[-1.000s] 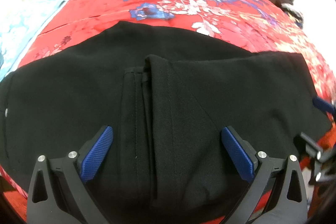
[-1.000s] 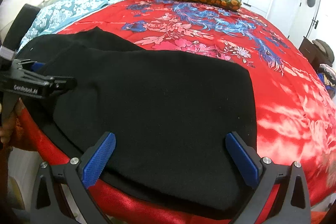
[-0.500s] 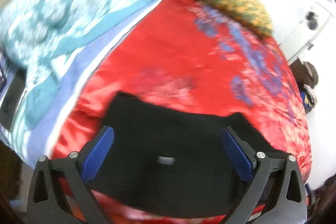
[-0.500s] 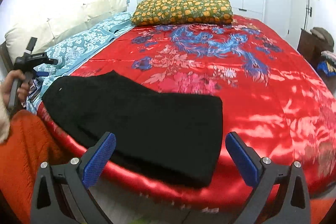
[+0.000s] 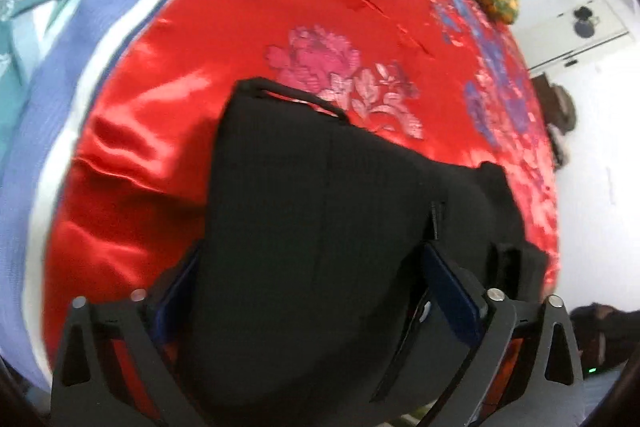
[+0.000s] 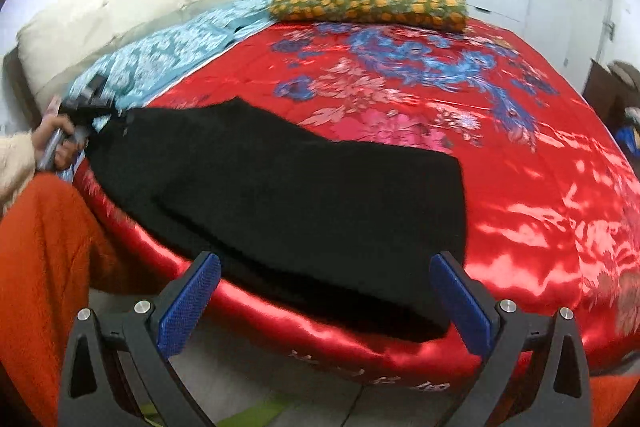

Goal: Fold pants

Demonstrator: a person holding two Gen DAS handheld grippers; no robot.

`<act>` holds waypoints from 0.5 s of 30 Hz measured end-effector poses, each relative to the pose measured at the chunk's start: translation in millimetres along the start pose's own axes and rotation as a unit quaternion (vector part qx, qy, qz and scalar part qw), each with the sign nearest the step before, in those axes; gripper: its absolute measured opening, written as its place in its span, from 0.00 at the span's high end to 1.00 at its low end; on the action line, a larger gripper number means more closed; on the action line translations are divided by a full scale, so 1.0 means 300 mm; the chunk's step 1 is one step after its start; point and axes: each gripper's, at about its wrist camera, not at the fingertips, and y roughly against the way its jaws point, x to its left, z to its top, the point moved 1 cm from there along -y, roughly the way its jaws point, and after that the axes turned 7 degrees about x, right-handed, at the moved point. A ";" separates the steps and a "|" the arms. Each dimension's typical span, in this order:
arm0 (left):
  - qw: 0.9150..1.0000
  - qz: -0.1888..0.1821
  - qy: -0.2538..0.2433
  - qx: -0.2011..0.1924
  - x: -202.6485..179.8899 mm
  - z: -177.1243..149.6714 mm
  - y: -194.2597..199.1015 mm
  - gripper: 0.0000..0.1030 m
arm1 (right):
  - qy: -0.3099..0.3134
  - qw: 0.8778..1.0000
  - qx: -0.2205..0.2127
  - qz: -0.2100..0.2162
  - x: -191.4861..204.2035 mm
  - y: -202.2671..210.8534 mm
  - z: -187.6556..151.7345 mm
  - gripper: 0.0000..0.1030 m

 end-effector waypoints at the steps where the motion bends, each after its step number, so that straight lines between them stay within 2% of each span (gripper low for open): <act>1: 1.000 -0.008 0.003 0.003 0.002 0.000 -0.002 0.16 | 0.006 1.000 0.003 0.001 0.010 -0.006 -0.004 0.00; 2: 1.000 -0.017 0.008 0.007 0.010 -0.001 -0.003 0.26 | 0.015 1.000 0.006 0.002 0.023 -0.014 -0.008 0.00; 4: 0.999 -0.028 0.017 0.010 0.011 -0.005 0.001 0.39 | 0.028 1.000 0.010 0.005 0.040 -0.026 -0.013 0.00; 6: 0.999 -0.021 0.031 0.011 0.002 -0.011 0.013 0.57 | 0.037 0.999 0.013 0.010 0.056 -0.038 -0.017 0.00; 8: 0.998 -0.015 0.058 0.004 0.014 -0.007 0.029 0.69 | 0.042 0.999 0.015 0.015 0.065 -0.049 -0.017 0.00; 9: 0.997 -0.020 0.079 -0.002 0.008 -0.016 0.043 0.73 | 0.043 0.999 0.016 0.019 0.068 -0.054 -0.016 0.00; 12: 0.995 -0.029 0.094 -0.024 -0.029 -0.049 0.082 0.76 | 0.043 0.999 0.010 0.024 0.067 -0.053 -0.006 0.00; 15: 0.990 -0.065 0.117 -0.049 -0.059 -0.099 0.155 0.77 | 0.039 0.999 -0.007 0.027 0.056 -0.025 -0.004 0.00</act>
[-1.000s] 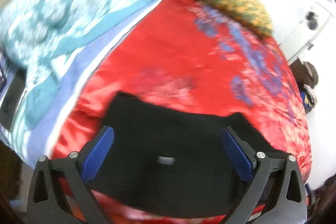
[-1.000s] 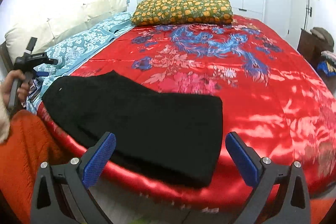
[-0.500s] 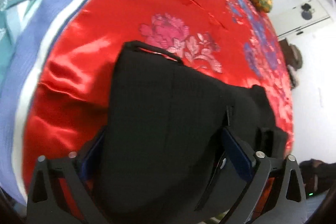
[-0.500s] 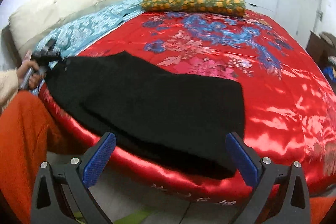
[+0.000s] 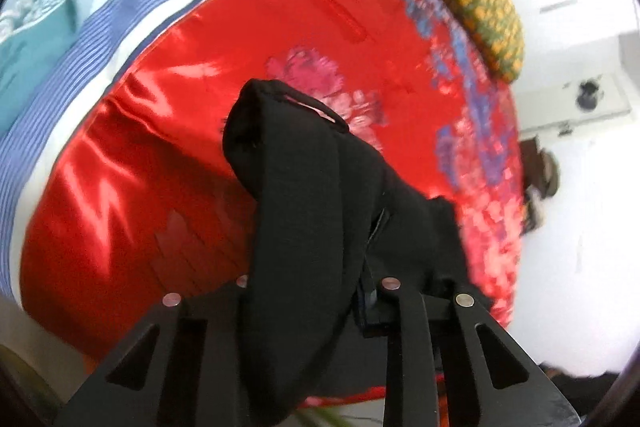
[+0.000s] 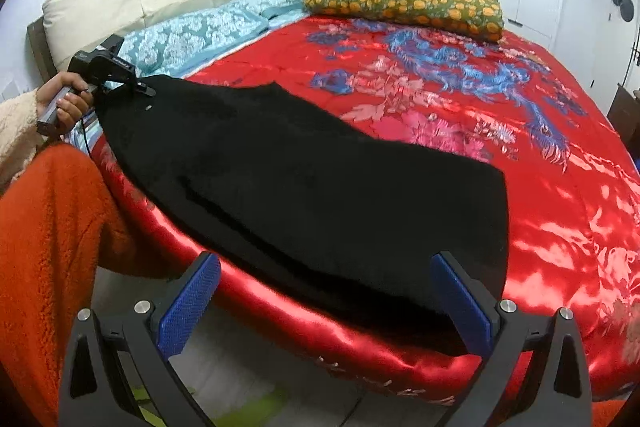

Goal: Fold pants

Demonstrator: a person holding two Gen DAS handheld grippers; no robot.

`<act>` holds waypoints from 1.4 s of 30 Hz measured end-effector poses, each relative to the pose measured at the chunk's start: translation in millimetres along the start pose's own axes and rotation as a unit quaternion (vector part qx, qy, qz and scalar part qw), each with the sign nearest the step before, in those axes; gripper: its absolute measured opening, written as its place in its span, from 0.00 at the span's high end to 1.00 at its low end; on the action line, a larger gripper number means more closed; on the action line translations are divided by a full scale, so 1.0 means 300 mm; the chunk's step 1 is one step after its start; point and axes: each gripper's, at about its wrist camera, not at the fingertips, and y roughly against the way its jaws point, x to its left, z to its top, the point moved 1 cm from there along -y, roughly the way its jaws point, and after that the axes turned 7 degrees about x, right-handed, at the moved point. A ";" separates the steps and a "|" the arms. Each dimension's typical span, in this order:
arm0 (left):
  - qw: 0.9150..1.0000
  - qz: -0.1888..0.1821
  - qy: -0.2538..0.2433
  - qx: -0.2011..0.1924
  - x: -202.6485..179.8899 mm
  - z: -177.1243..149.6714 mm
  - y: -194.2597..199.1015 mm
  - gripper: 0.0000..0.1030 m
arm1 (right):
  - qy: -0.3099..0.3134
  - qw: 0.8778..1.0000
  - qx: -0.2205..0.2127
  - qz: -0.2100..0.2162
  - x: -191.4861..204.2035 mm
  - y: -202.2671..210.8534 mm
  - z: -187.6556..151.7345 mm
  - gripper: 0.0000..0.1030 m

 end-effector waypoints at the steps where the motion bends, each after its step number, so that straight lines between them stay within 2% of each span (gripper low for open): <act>1: 1.000 -0.009 0.007 -0.005 -0.020 -0.015 0.022 0.77 | -0.004 1.000 -0.006 0.000 -0.011 0.011 -0.002 0.00; 4: 0.999 -0.018 0.027 -0.012 -0.092 -0.068 0.081 0.77 | -0.022 1.000 -0.016 -0.002 -0.048 0.028 -0.004 0.00; 7: 0.998 -0.031 0.047 -0.013 -0.225 -0.140 0.107 0.77 | -0.054 0.998 -0.030 0.001 -0.098 0.048 -0.005 0.00; 11: 0.998 -0.051 0.022 -0.015 -0.462 -0.238 0.092 0.77 | -0.099 0.993 -0.068 0.010 -0.184 0.103 0.000 0.00; 14: 0.998 -0.061 -0.002 -0.012 -0.651 -0.313 0.022 0.77 | -0.118 0.989 -0.091 0.012 -0.234 0.148 -0.005 0.00; 17: 0.999 -0.042 -0.029 -0.017 -0.796 -0.390 -0.071 0.77 | -0.140 0.984 -0.110 0.013 -0.286 0.188 -0.020 0.00; 21: 0.998 0.015 -0.064 -0.010 -0.948 -0.527 -0.303 0.77 | -0.175 0.976 -0.130 0.016 -0.359 0.232 -0.043 0.00; 23: 0.995 0.045 -0.086 -0.009 -0.998 -0.579 -0.411 0.77 | -0.198 0.970 -0.136 0.017 -0.400 0.246 -0.059 0.00; 25: 0.988 0.086 -0.124 -0.005 -1.040 -0.638 -0.532 0.74 | -0.222 0.965 -0.138 0.016 -0.438 0.255 -0.077 0.00; 26: 0.982 0.109 -0.155 0.003 -1.067 -0.667 -0.610 0.69 | -0.236 0.961 -0.140 0.015 -0.460 0.259 -0.085 0.00; 27: 0.975 0.124 -0.184 0.018 -1.090 -0.688 -0.676 0.53 | -0.251 0.957 -0.143 0.016 -0.481 0.264 -0.094 0.00; 28: 0.970 0.126 -0.204 0.036 -1.108 -0.705 -0.721 0.44 | -0.260 0.955 -0.145 0.017 -0.495 0.269 -0.102 0.00; 29: 0.964 0.116 -0.230 0.064 -1.131 -0.733 -0.768 0.32 | -0.275 0.949 -0.150 0.019 -0.517 0.276 -0.111 0.00; 30: 0.958 0.094 -0.256 0.090 -1.164 -0.771 -0.796 0.32 | -0.284 0.946 -0.152 0.020 -0.532 0.283 -0.119 0.00; 31: 0.955 0.077 -0.269 0.099 -1.189 -0.795 -0.791 0.32 | -0.299 0.941 -0.156 0.020 -0.553 0.289 -0.128 0.00; 34: 0.951 -0.007 -0.288 0.107 -1.245 -0.835 -0.695 0.29 | -0.339 0.926 -0.166 0.021 -0.611 0.305 -0.163 0.00; 35: 0.952 -0.034 -0.288 0.098 -1.250 -0.822 -0.629 0.22 | -0.352 0.921 -0.167 0.024 -0.626 0.305 -0.174 0.00; 37: 0.956 -0.043 -0.284 0.066 -1.236 -0.775 -0.530 0.15 | -0.378 0.911 -0.163 0.038 -0.659 0.290 -0.189 0.00; 39: 0.960 -0.026 -0.278 0.014 -1.176 -0.711 -0.413 0.13 | -0.367 0.916 -0.147 0.065 -0.650 0.257 -0.174 0.00; 42: 0.963 0.031 -0.261 -0.055 -1.037 -0.611 -0.309 0.12 | -0.282 0.946 -0.115 0.109 -0.542 0.200 -0.108 0.00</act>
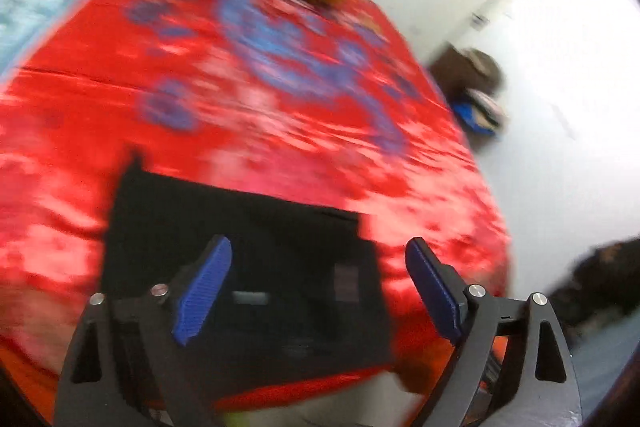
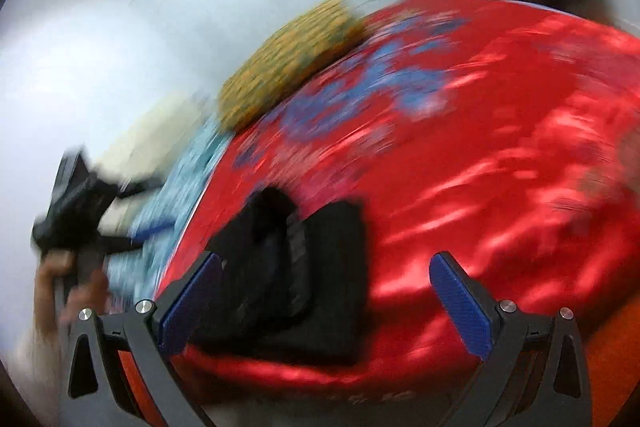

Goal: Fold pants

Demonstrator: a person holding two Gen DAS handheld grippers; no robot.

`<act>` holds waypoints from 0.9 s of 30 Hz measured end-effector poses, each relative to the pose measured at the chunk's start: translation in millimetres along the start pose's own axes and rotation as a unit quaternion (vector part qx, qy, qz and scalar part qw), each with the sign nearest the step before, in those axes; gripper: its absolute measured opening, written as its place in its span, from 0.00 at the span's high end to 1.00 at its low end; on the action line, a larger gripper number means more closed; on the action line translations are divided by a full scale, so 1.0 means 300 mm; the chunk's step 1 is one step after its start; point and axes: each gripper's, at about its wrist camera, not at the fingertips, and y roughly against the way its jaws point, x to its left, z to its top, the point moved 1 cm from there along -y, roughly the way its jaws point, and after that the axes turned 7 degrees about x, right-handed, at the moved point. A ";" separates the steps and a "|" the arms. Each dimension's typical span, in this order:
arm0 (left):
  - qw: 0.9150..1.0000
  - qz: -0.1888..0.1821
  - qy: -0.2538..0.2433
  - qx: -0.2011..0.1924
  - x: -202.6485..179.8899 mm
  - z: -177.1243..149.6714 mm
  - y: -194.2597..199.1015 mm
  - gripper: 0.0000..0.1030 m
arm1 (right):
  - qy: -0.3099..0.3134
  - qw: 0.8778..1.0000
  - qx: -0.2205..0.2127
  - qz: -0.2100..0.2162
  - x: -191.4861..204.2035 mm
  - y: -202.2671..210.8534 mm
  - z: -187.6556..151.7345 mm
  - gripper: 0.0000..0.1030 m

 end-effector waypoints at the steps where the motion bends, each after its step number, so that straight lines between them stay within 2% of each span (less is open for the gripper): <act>1: 1.000 0.024 0.009 -0.010 0.074 -0.014 0.014 0.12 | 0.043 0.999 0.027 0.016 0.061 -0.042 -0.015 0.01; 2: 0.999 0.045 0.019 -0.016 0.141 -0.041 0.026 0.12 | 0.077 0.996 0.047 0.024 0.110 -0.077 -0.032 0.03; 5: 0.995 0.085 0.054 -0.026 0.308 -0.143 0.032 0.13 | 0.135 0.984 0.104 0.046 0.206 -0.176 -0.055 0.22; 8: 0.990 0.112 0.085 -0.033 0.463 -0.263 0.017 0.15 | 0.142 0.979 0.138 0.038 0.221 -0.259 -0.043 0.32; 9: 0.987 0.121 0.106 -0.014 0.505 -0.273 0.002 0.21 | 0.144 0.977 0.151 0.033 0.219 -0.290 -0.034 0.36; 10: 0.986 0.102 0.131 -0.008 0.538 -0.266 0.000 0.24 | 0.145 0.976 0.159 0.025 0.215 -0.313 -0.027 0.38; 11: 0.987 0.078 0.140 -0.020 0.560 -0.255 0.017 0.24 | 0.147 0.975 0.168 0.011 0.210 -0.338 -0.018 0.39; 13: 0.986 0.087 0.134 -0.045 0.575 -0.231 0.046 0.23 | 0.150 0.970 0.190 0.005 0.197 -0.373 -0.021 0.44; 15: 0.985 0.108 0.123 -0.048 0.582 -0.212 0.044 0.22 | 0.162 0.965 0.204 -0.032 0.186 -0.397 -0.014 0.46; 19: 0.985 0.074 0.153 -0.036 0.600 -0.203 0.001 0.22 | 0.146 0.959 0.244 -0.002 0.166 -0.425 -0.023 0.46; 22: 0.985 0.069 0.156 -0.028 0.608 -0.200 -0.024 0.22 | 0.149 0.951 0.271 0.000 0.161 -0.456 -0.025 0.48; 25: 0.985 0.079 0.149 -0.028 0.596 -0.213 -0.026 0.22 | 0.156 0.950 0.271 -0.011 0.171 -0.464 -0.007 0.68; 27: 0.985 0.083 0.150 -0.030 0.600 -0.215 -0.022 0.22 | 0.181 0.951 0.249 -0.023 0.229 -0.423 0.013 0.79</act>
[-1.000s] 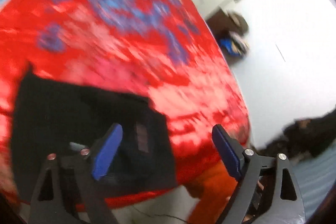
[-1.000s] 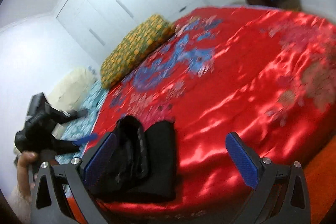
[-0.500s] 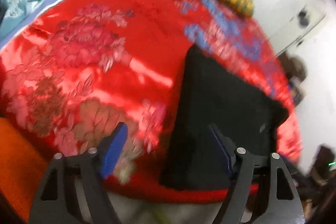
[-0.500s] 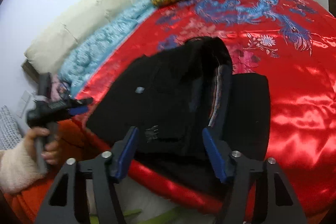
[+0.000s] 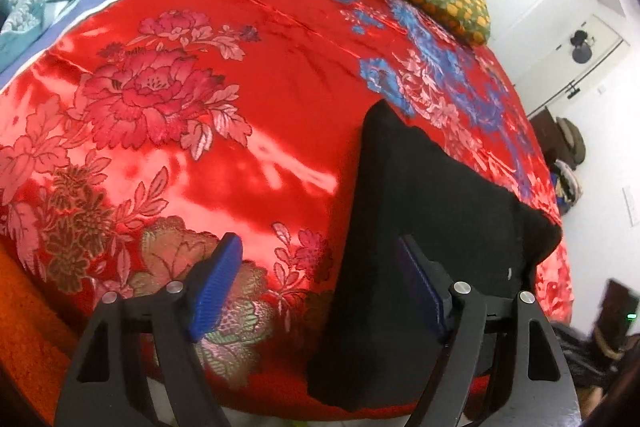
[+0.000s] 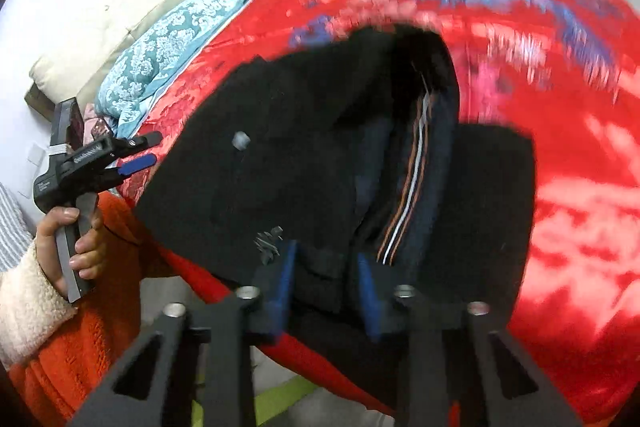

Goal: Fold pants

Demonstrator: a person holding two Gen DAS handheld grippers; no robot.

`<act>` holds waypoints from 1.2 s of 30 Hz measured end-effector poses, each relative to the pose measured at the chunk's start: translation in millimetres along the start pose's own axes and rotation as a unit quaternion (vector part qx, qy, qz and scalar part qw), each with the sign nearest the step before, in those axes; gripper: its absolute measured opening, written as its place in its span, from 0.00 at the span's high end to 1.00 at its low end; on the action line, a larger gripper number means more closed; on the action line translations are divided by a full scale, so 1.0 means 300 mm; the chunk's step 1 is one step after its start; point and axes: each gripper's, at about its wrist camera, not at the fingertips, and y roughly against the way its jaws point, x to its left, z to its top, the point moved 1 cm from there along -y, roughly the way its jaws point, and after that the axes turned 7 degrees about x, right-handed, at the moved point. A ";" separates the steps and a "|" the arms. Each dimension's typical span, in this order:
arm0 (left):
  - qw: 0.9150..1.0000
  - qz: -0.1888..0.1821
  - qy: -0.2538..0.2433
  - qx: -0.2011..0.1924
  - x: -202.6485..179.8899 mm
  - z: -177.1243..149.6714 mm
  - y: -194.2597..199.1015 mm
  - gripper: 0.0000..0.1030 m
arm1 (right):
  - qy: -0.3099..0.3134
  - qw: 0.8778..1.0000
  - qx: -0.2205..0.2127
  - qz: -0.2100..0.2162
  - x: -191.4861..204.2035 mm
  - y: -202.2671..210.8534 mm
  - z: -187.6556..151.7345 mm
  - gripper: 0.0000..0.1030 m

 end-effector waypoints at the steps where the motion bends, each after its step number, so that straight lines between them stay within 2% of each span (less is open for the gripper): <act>1: 1.000 0.001 0.002 -0.004 0.003 -0.001 0.009 0.22 | 0.011 1.000 -0.011 -0.004 0.028 0.023 0.010 0.80; 5: 0.999 0.005 -0.014 -0.037 -0.014 -0.002 0.063 0.22 | 0.051 0.996 -0.070 -0.010 0.121 0.200 0.022 0.82; 8: 0.995 0.001 -0.065 -0.078 -0.082 -0.024 0.131 0.21 | 0.047 0.994 -0.096 -0.012 0.128 0.280 -0.005 0.82; 11: 0.986 0.000 -0.132 -0.099 -0.176 -0.064 0.148 0.16 | 0.007 0.994 -0.104 -0.015 0.042 0.279 -0.076 0.82; 13: 0.980 -0.001 -0.176 -0.089 -0.241 -0.089 0.124 0.16 | -0.046 0.995 -0.086 -0.023 -0.065 0.205 -0.133 0.82; 15: 0.972 -0.004 -0.227 -0.061 -0.316 -0.132 0.071 0.16 | -0.100 0.993 -0.048 -0.036 -0.176 0.091 -0.201 0.82; 17: 0.965 -0.004 -0.261 -0.031 -0.363 -0.167 0.023 0.16 | -0.137 0.989 -0.064 -0.001 -0.220 0.067 -0.237 0.82; 18: 0.960 0.007 -0.281 -0.015 -0.385 -0.192 -0.008 0.16 | -0.141 0.988 -0.068 0.001 -0.218 0.078 -0.233 0.81; 19: 0.954 0.017 -0.298 -0.003 -0.402 -0.213 -0.035 0.16 | -0.131 0.989 -0.070 -0.004 -0.206 0.088 -0.223 0.80; 20: 0.950 0.025 -0.313 0.003 -0.414 -0.228 -0.052 0.16 | -0.114 0.991 -0.066 -0.013 -0.190 0.099 -0.213 0.75; 21: 0.944 0.039 -0.326 -0.001 -0.425 -0.240 -0.060 0.16 | -0.105 0.993 -0.060 -0.017 -0.184 0.107 -0.202 0.71; 23: 0.937 0.052 -0.345 -0.009 -0.438 -0.257 -0.063 0.16 | -0.096 0.993 -0.062 -0.031 -0.185 0.150 -0.184 0.71; 27: 0.937 0.050 -0.345 -0.010 -0.439 -0.259 -0.058 0.15 | -0.061 0.990 -0.116 -0.054 -0.149 0.282 -0.074 0.71; 31: 0.935 0.057 -0.349 -0.012 -0.448 -0.262 -0.068 0.14 | 0.008 0.989 -0.132 -0.061 -0.066 0.263 0.090 0.71; 34: 0.933 0.061 -0.354 -0.014 -0.441 -0.270 -0.069 0.13 | 0.029 0.989 -0.103 -0.099 -0.079 0.159 0.156 0.71; 35: 0.933 0.063 -0.355 -0.013 -0.437 -0.273 -0.069 0.13 | 0.030 0.988 -0.074 -0.135 -0.117 0.089 0.163 0.74; 36: 0.932 0.064 -0.356 -0.013 -0.432 -0.276 -0.069 0.13 | 0.026 0.986 -0.054 -0.153 -0.146 0.049 0.159 0.76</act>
